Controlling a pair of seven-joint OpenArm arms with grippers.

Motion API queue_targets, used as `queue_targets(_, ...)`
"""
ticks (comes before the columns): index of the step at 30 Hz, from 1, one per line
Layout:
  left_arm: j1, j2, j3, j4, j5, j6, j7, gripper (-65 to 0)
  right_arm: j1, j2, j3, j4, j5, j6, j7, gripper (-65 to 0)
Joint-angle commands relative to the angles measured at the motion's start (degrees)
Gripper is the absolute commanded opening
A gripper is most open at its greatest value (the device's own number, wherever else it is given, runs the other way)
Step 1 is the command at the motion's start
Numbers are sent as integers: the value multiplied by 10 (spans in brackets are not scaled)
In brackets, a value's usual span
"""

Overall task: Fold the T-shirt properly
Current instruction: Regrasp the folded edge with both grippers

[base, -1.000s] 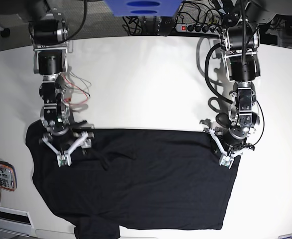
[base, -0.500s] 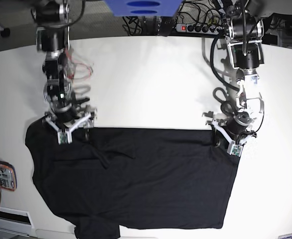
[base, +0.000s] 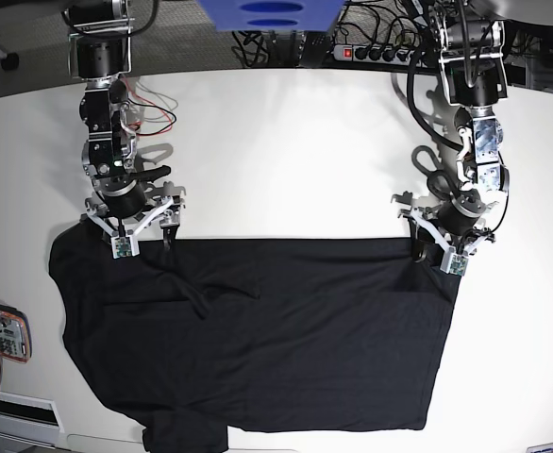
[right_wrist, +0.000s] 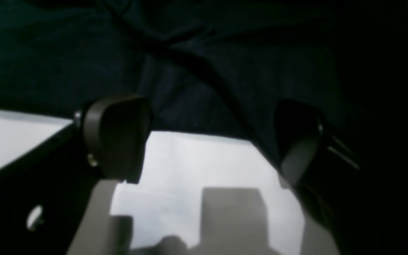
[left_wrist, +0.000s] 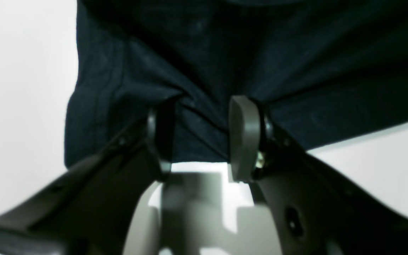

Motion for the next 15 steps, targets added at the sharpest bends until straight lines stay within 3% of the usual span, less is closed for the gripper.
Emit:
queue_targets(1, 4, -5, 0, -1, 20, 1, 39, -401, -1, 5, 0, -1, -16, 1, -29, -85)
queue_targets(7, -15, -5, -18, -1, 25, 1, 37, -401, 3, 5, 0, 26, -15, 1, -37, -85)
queue_targets(15, -59, -16, -18, -1, 26, 1, 39, -399, 51, 5, 0, 102, -16, 1, -135, -85)
